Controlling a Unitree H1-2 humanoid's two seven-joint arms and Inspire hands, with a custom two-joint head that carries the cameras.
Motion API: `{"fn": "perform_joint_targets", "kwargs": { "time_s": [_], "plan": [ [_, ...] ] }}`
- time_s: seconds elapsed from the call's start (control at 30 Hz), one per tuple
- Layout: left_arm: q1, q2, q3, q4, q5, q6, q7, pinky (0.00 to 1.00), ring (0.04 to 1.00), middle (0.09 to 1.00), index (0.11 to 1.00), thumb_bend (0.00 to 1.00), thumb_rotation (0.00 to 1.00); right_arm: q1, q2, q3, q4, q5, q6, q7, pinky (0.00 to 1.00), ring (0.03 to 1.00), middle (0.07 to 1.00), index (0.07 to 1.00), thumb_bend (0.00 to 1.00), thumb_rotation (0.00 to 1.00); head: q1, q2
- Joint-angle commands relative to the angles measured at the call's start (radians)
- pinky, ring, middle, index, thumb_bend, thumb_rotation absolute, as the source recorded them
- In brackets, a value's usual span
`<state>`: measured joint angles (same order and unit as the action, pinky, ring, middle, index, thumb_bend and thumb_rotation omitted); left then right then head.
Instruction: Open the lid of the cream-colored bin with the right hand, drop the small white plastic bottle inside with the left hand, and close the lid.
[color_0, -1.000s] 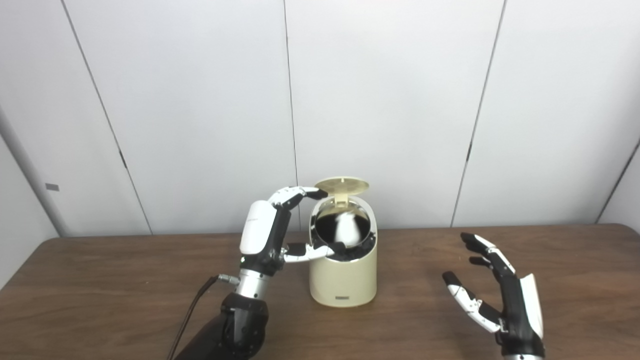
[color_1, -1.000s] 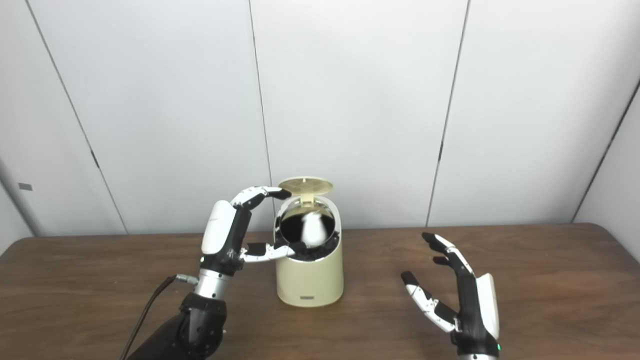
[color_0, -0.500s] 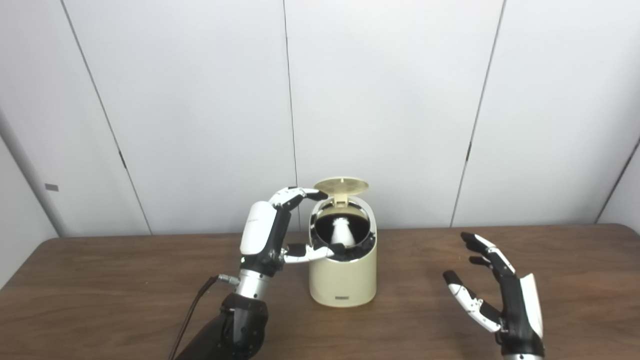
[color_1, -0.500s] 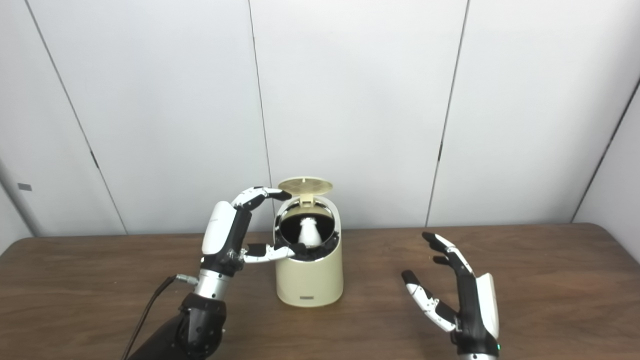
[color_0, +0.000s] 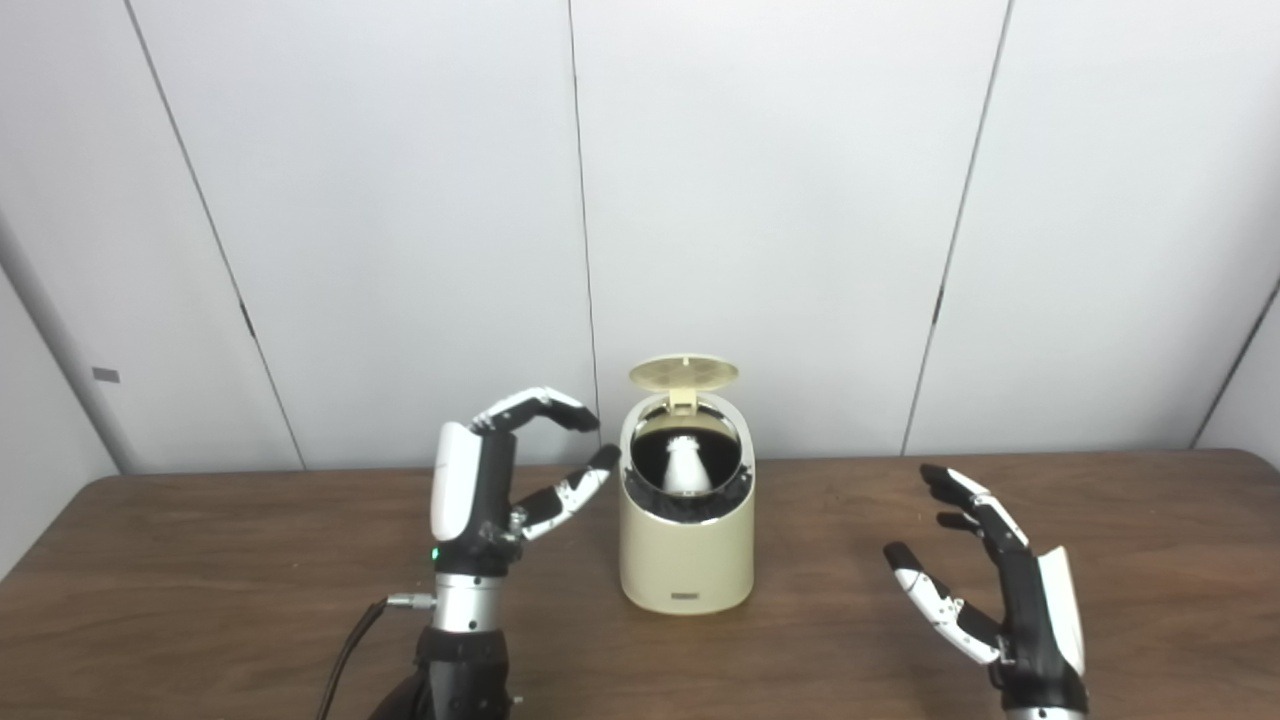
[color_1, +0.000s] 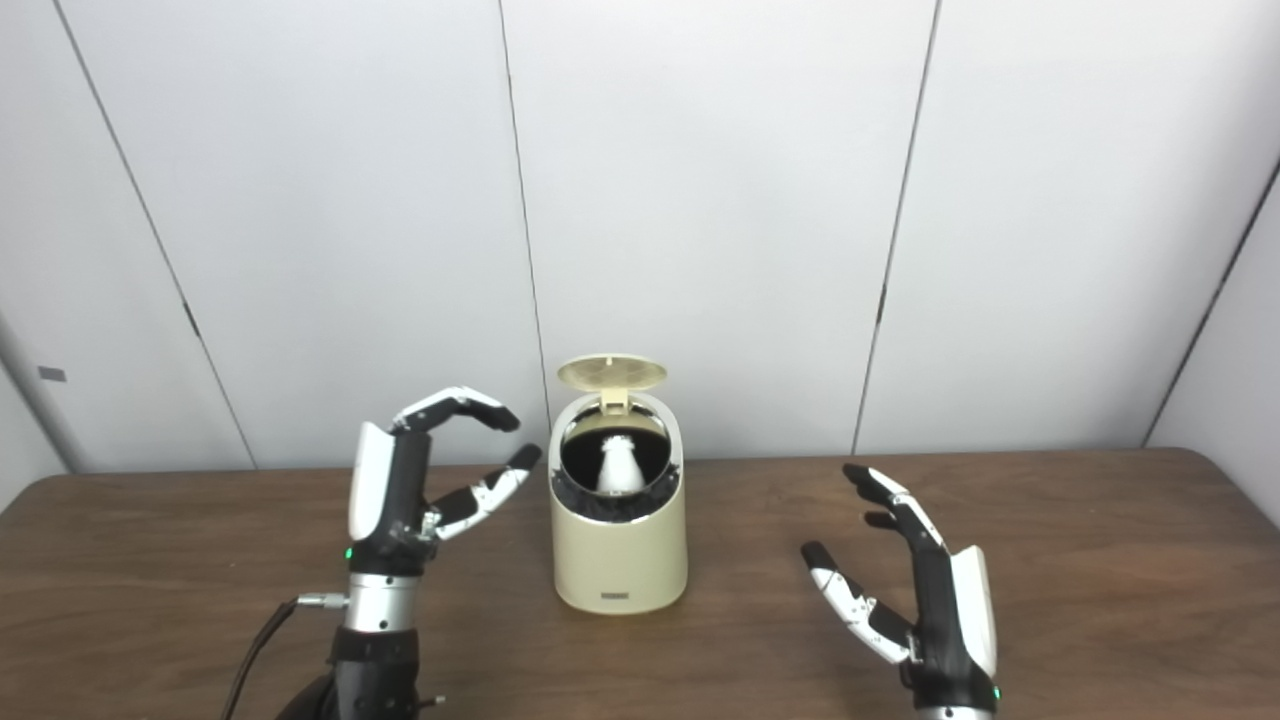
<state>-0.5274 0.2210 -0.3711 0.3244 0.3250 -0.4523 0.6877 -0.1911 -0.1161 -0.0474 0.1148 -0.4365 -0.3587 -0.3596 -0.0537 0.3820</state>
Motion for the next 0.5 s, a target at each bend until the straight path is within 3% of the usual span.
{"fn": "perform_joint_targets", "kwargs": {
  "time_s": [0.0,0.17,0.27,0.33,0.47],
  "plan": [
    [-0.016,0.003,0.028,-0.061,-0.032,-0.017,-0.043,0.67,0.55,0.498,0.463,0.52,0.0,-0.004,0.0,0.005,-0.016,-0.002,-0.023,-0.003,0.69,0.782,0.79,0.775,0.28,0.47,-0.001,-0.001],
    [0.027,0.003,0.093,-0.118,-0.069,-0.018,-0.121,0.68,0.56,0.496,0.469,0.52,0.0,0.0,0.003,0.005,-0.032,-0.001,-0.009,0.001,0.7,0.784,0.79,0.773,0.27,0.46,-0.001,0.002],
    [0.053,0.008,0.13,-0.152,-0.117,-0.017,-0.169,0.62,0.554,0.488,0.481,0.52,0.0,-0.001,0.001,0.005,-0.039,0.004,-0.011,0.005,0.69,0.785,0.788,0.769,0.27,0.48,0.005,0.004],
    [0.073,0.024,0.147,-0.171,-0.12,-0.017,-0.188,0.36,0.428,0.482,0.502,0.51,0.0,-0.007,-0.007,0.005,-0.028,0.01,-0.028,0.007,0.71,0.794,0.793,0.773,0.28,0.49,0.005,0.004],
    [0.117,0.057,0.169,-0.206,-0.158,-0.018,-0.241,0.49,0.574,0.598,0.497,0.49,0.06,-0.028,-0.037,0.013,-0.009,-0.009,-0.068,0.006,0.71,0.807,0.816,0.794,0.3,0.5,0.004,0.005]
  ]
}}
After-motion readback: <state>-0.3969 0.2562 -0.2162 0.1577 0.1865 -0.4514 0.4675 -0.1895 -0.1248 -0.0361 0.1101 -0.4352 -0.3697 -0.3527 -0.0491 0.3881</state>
